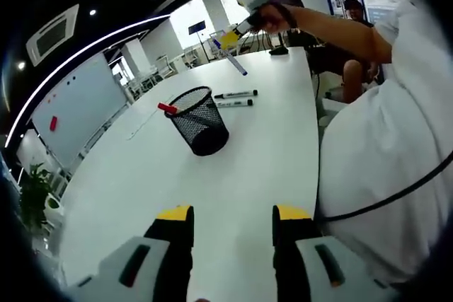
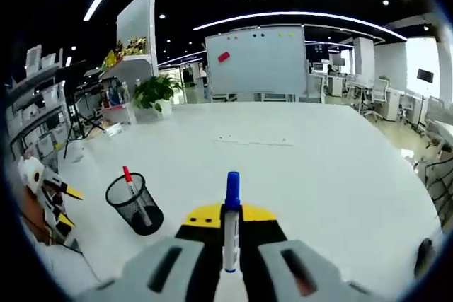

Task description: Pick up the whiteboard markers from the pen holder and place them facing the whiteboard neatly

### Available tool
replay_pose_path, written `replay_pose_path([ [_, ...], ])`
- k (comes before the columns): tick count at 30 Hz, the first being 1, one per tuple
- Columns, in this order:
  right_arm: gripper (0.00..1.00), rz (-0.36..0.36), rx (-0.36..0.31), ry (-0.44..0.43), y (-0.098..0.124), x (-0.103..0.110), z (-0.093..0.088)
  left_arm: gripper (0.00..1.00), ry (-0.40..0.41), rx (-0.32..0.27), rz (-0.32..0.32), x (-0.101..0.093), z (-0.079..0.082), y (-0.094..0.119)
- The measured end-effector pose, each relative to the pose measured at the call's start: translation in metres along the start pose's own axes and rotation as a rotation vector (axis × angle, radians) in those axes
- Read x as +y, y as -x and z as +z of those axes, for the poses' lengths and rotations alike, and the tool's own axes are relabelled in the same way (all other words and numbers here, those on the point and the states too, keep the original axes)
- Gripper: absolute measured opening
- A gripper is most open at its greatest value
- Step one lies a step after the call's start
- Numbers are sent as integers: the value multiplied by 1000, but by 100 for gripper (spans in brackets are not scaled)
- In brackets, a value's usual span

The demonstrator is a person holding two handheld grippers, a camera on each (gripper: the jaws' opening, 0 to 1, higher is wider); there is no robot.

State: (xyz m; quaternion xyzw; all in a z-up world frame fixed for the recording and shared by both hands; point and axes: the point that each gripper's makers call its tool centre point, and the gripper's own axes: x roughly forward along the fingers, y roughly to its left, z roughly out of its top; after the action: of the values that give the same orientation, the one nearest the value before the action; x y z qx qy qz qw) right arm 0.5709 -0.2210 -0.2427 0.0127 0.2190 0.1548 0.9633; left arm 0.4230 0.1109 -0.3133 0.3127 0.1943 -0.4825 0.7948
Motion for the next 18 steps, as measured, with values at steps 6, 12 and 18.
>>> replay_pose_path([
  [6,7,14,89,-2,-13,0,-20,46,6,2,-6,0,-5,3],
  [12,7,45,175,-3,-18,6,-33,46,14,-11,1,3,-3,3],
  [18,7,70,280,-52,-20,11,-51,46,7,-5,-19,-2,-5,-1],
])
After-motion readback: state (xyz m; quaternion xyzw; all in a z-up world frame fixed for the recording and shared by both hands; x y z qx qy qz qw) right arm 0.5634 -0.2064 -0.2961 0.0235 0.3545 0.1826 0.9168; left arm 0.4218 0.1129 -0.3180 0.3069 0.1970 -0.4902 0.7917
